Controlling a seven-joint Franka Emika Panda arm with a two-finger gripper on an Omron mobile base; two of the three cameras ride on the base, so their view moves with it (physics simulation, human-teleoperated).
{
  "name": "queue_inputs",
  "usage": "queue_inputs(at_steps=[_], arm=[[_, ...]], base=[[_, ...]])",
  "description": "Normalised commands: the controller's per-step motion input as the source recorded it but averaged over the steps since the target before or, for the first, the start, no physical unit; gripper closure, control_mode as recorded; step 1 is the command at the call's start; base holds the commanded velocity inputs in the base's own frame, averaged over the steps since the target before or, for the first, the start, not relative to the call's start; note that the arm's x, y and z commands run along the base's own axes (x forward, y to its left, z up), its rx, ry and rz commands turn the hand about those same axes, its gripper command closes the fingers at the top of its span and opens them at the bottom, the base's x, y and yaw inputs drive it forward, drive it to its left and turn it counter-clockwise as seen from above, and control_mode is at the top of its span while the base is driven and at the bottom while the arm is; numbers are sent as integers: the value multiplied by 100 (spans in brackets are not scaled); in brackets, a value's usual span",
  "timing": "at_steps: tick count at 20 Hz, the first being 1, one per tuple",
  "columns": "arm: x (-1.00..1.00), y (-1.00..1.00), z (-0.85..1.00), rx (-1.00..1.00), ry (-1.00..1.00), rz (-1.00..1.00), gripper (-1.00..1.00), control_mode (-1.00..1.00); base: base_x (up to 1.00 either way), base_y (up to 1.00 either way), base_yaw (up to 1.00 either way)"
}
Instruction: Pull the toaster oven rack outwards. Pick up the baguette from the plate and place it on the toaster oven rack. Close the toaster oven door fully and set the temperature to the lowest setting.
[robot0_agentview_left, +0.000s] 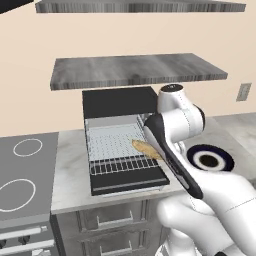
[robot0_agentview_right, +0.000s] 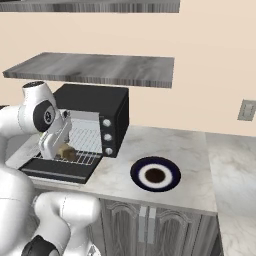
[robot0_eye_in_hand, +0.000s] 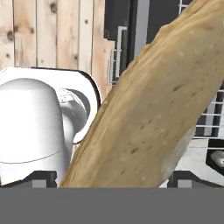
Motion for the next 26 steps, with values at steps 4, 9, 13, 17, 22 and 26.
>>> queue_inputs(at_steps=[4,9,13,17,22,26], arm=[[42,22,0,0,0,36,100,-100],[30,11,-4,0,-14,20,100,-100],[2,11,-14,1,-32,1,100,-100],[0,22,-18,1,-28,0,100,-100],[17,5,-9,5,-13,2,100,-100],[33,1,-17,2,-2,5,100,-100]], base=[[0,0,0],[0,0,0],[0,0,0],[0,0,0],[0,0,0],[0,0,0]])
